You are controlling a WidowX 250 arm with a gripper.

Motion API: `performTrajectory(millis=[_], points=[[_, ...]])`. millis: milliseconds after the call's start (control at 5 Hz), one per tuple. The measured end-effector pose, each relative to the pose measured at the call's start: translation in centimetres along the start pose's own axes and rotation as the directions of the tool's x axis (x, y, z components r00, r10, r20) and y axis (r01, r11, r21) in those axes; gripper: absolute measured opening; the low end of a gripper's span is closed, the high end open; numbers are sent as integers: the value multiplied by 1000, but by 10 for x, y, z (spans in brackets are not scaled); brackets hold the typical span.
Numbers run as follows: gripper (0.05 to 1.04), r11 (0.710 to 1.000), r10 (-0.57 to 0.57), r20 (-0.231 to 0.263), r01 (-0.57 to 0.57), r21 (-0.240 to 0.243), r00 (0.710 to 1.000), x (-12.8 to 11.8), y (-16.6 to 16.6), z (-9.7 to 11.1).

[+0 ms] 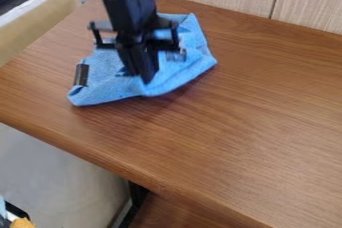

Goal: Move the cloth from the top edge of the table to the bottom edge of the table.

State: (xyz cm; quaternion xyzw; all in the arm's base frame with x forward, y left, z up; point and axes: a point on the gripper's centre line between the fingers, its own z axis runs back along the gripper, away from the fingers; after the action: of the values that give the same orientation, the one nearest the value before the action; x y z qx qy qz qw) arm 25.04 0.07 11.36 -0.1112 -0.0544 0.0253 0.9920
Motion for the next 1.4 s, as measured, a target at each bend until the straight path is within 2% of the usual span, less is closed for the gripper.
performTrajectory(millis=[200, 600, 800, 1000, 1200, 1400], points=[[54, 996, -84, -28, 84, -9, 996, -16, -5, -20], [68, 987, -157, -41, 156, -27, 987, -23, -14, -30], [204, 988, -153, -50, 152, -28, 987, -22, -13, -32], [448, 988, -152, -54, 150, -31, 987, -22, -14, -31], [752, 990, -134, -43, 131, -53, 990, -18, -11, -26], [989, 990, -114, -36, 111, -83, 993, -16, -9, -21]])
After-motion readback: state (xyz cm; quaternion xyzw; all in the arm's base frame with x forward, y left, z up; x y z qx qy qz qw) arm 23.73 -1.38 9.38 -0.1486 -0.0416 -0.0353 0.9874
